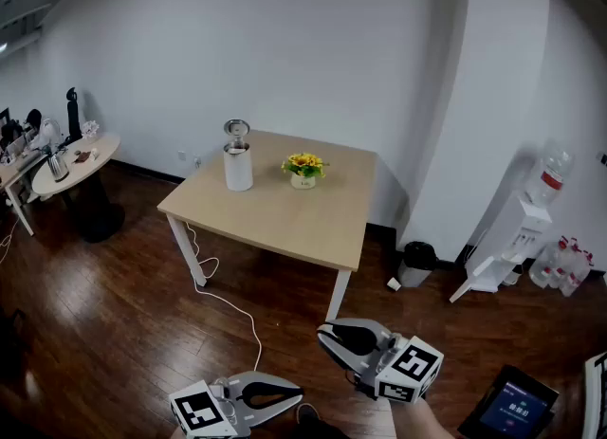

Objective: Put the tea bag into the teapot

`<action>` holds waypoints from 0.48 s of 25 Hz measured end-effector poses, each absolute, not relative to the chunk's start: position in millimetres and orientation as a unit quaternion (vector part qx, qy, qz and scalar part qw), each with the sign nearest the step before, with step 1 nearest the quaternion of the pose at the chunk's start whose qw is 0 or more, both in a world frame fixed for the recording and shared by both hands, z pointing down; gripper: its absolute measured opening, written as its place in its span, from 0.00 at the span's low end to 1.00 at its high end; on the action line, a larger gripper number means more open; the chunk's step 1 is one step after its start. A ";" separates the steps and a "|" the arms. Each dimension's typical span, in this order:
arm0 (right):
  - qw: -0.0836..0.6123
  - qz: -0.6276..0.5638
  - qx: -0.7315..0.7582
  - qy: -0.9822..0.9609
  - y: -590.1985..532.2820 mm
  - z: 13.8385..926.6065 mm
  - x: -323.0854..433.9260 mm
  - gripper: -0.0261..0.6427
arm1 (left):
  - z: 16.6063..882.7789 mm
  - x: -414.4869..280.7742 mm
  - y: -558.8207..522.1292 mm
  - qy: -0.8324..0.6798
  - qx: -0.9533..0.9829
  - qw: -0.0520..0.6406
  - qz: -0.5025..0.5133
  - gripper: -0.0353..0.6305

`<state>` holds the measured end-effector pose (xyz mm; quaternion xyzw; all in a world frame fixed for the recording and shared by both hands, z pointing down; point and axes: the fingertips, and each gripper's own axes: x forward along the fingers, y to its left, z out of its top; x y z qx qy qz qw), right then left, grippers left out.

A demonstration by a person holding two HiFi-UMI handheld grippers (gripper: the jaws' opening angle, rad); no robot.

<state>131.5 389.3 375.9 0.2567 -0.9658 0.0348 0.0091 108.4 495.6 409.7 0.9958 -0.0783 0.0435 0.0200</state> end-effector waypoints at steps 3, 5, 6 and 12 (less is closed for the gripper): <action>0.004 0.037 0.253 -0.967 359.6 373.2 137.7 0.12 | 408.0 113.7 466.8 -0.084 0.995 0.022 0.043 0.06; 0.002 0.036 0.248 -0.968 338.3 367.5 142.1 0.12 | 403.3 120.3 445.6 -0.088 0.995 0.023 0.043 0.06; 0.002 0.035 0.245 -0.969 328.2 364.6 143.9 0.12 | 401.1 123.7 435.1 -0.090 0.995 0.023 0.044 0.06; 0.003 0.030 0.235 -0.971 278.4 359.0 156.3 0.12 | 399.5 142.4 388.9 -0.094 0.994 0.020 0.049 0.06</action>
